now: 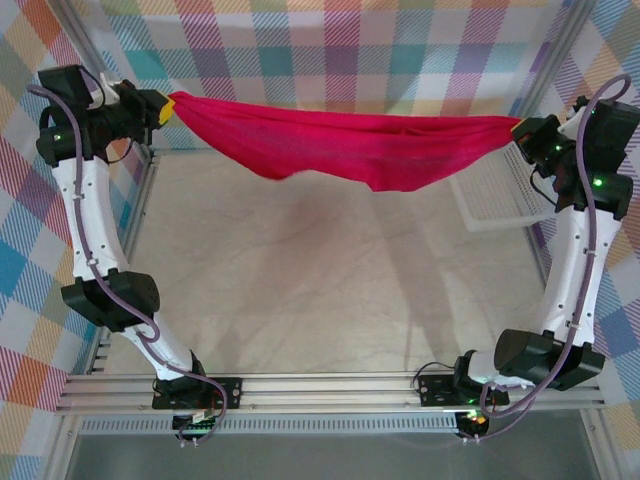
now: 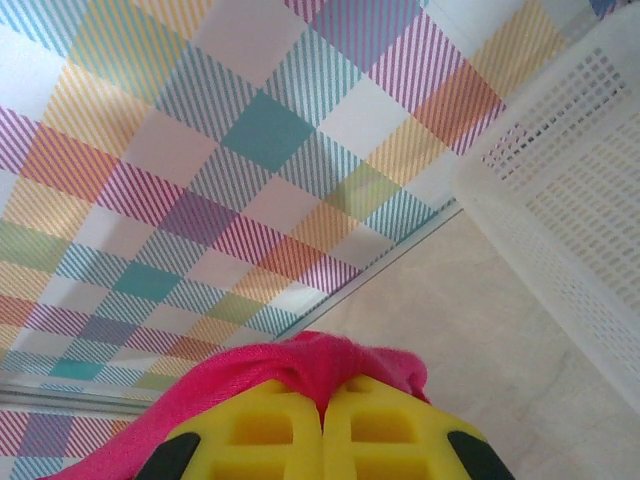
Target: Fold the inside-out t-shirt
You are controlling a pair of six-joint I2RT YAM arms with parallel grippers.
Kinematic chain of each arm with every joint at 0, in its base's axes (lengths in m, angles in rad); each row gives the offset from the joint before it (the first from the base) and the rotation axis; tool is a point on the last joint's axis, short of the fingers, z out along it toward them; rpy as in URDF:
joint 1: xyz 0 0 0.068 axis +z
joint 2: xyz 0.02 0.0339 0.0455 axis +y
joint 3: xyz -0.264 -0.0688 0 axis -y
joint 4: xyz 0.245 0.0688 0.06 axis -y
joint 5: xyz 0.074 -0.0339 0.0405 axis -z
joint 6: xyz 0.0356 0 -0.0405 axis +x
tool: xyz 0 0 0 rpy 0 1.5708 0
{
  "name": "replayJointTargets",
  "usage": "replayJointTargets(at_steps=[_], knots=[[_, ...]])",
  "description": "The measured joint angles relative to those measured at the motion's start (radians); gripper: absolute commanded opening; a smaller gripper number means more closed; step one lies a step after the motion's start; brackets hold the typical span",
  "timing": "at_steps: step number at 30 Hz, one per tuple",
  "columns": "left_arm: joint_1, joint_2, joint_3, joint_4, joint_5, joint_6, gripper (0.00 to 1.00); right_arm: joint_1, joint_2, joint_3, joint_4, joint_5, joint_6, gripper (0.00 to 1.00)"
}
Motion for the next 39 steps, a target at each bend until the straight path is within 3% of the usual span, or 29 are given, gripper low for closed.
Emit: replayJointTargets(at_steps=[7, 13, 16, 20, 30, 39], knots=[[0.011, 0.007, -0.028, 0.019, 0.086, -0.064, 0.00, 0.034, 0.004, -0.080, 0.023, -0.082, 0.042, 0.00], [-0.018, -0.015, -0.141, 0.071, 0.092, -0.090, 0.00, 0.214, 0.040, -0.101, 0.055, -0.155, 0.063, 0.00], [-0.035, -0.016, -0.151, 0.075, 0.092, -0.092, 0.00, 0.248, 0.061, -0.096, 0.058, -0.206, 0.069, 0.00], [-0.032, -0.040, -0.152, 0.072, 0.090, -0.092, 0.00, 0.242, 0.063, -0.072, 0.020, -0.196, 0.042, 0.00], [0.155, -0.206, -0.189, 0.077, 0.032, -0.092, 0.00, 0.171, -0.079, -0.057, -0.076, -0.119, -0.064, 0.00], [0.149, -0.224, -0.219, 0.106, 0.023, -0.092, 0.00, 0.166, -0.024, -0.064, -0.039, -0.151, -0.034, 0.00]])
